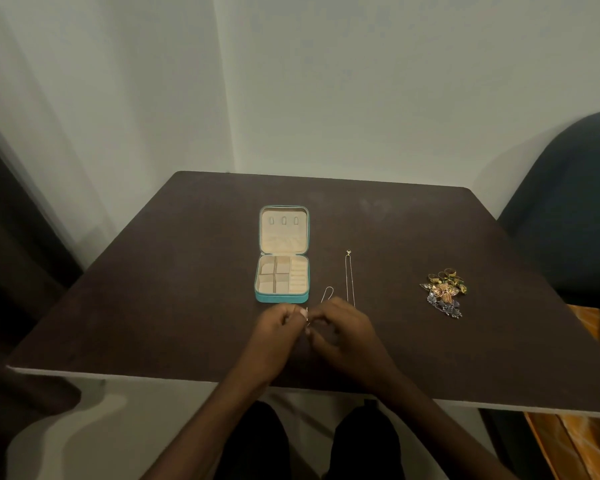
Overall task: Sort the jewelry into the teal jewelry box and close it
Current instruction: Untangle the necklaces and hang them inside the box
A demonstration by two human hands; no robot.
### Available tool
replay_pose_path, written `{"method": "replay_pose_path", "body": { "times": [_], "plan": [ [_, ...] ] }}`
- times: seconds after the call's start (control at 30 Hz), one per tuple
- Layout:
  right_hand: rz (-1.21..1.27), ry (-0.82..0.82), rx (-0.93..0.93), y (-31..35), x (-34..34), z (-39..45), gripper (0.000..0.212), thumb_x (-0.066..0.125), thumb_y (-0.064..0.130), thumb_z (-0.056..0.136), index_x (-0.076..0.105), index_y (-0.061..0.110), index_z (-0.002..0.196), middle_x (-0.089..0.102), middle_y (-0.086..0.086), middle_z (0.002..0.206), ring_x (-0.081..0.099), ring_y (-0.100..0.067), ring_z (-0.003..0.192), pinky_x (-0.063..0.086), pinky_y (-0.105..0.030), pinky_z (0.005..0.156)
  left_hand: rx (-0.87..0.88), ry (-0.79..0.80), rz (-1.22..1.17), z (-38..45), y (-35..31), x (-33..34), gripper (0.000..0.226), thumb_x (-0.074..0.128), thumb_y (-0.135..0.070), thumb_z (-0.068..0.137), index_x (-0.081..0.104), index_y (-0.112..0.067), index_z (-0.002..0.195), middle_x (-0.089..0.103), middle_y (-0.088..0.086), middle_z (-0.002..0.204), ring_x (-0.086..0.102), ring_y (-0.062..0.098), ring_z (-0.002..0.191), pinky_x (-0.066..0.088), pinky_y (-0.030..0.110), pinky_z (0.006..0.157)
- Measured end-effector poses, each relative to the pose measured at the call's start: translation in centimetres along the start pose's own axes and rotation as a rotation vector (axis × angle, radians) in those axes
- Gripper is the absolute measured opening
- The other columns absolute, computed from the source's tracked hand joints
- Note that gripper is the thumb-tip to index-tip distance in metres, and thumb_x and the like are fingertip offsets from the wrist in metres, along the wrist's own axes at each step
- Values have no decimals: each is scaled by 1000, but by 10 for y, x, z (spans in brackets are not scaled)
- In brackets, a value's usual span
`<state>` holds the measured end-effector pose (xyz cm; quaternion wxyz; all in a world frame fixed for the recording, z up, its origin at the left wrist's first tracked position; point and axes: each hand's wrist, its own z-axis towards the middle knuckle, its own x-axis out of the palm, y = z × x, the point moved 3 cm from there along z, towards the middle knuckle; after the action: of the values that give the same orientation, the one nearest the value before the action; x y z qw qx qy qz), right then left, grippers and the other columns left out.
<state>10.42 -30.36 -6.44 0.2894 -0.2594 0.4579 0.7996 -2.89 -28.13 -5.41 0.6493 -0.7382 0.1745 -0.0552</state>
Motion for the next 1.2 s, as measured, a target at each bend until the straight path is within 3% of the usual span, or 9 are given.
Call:
{"method": "replay_pose_path", "body": {
  "times": [0.23,0.4,0.6,0.7,0.83,0.93,1.03,1.13,1.2],
  "plan": [
    [33,-165,-84,19,-13,4,19,66,29,80,67,12,90,66,2,88,49,7,84,36,-1,74,-82,-14,-243,-2,-14,-5,33,50,-16,92,59,-15,61,54,-3,52,47,9,53,40,25,56],
    [126,-243,-13,29,-21,8,13,62,26,81,68,16,78,60,14,78,52,10,73,38,-4,66,-57,-5,-310,-10,-25,-4,36,50,-17,93,58,-17,58,46,-4,51,42,7,50,39,23,53],
    [488,-139,180,40,-33,11,16,63,6,85,63,18,75,67,9,68,59,0,62,45,-13,61,181,-148,-148,-17,-39,-7,16,51,-9,92,61,-6,80,52,0,61,43,3,53,38,15,50],
    [529,-56,186,47,-41,16,16,61,5,87,64,16,76,64,2,63,58,-7,58,47,-17,59,347,-206,-118,-18,-48,-9,5,55,-10,92,60,-12,91,61,1,80,57,-3,68,49,14,63],
    [510,-46,158,55,-48,21,19,62,13,86,63,25,71,54,6,56,45,-8,53,39,-19,52,426,-90,-55,-23,-61,-6,18,51,-10,93,64,-16,103,68,-7,97,63,-2,91,48,14,79],
    [455,-45,161,57,-53,22,9,64,23,84,68,20,76,58,-7,59,47,-17,52,41,-27,52,407,-8,-107,-27,-66,-7,22,49,-9,92,70,-18,94,74,-4,88,67,8,87,53,19,77],
    [307,-67,110,59,-59,22,6,67,21,80,71,18,78,64,8,64,55,-4,58,41,-15,58,363,22,-82,-26,-64,-11,26,53,-23,87,73,-7,92,73,10,84,68,24,85,54,33,81],
    [188,-120,77,63,-64,21,6,70,13,80,72,19,81,55,21,60,54,4,62,38,-6,58,293,34,-59,-25,-64,-16,31,56,-35,79,74,-10,83,73,3,74,66,9,72,55,28,74],
    [116,-144,45,64,-66,22,5,69,16,79,72,19,83,53,22,66,53,7,64,37,-4,58,271,40,4,-24,-64,-21,26,58,-35,80,75,-15,78,69,7,68,61,10,66,55,34,73]
  ]
}}
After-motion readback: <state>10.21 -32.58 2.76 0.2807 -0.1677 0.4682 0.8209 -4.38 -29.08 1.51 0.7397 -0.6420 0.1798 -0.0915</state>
